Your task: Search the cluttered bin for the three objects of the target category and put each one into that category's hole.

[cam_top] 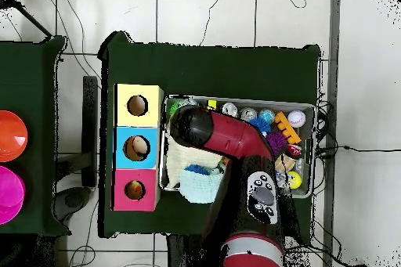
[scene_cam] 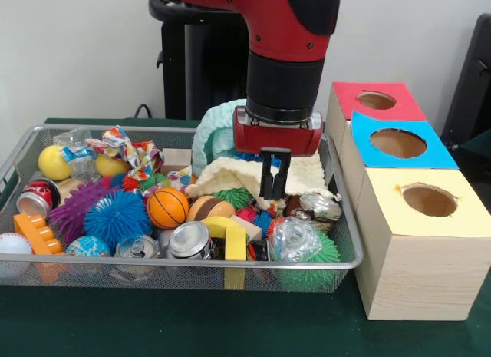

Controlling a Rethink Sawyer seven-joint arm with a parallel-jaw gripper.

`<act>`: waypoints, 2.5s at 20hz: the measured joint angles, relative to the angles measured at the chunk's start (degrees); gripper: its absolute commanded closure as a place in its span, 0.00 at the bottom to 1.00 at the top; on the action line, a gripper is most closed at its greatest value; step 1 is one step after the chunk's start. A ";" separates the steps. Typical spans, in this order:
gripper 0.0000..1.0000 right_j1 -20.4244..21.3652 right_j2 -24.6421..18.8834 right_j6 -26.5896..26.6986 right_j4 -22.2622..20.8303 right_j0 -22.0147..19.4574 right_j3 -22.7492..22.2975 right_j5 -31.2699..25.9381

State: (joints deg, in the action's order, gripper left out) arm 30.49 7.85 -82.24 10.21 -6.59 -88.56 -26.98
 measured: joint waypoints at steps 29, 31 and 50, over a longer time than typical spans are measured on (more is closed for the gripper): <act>0.00 0.38 -4.96 0.00 0.11 -4.07 -2.90 5.66; 0.00 0.38 -5.33 0.00 0.11 -4.22 -3.09 6.38; 0.00 0.38 -8.43 0.00 0.15 -4.21 -3.24 7.35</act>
State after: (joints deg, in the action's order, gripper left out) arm 30.87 -0.58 -82.24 10.36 -10.80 -91.80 -19.63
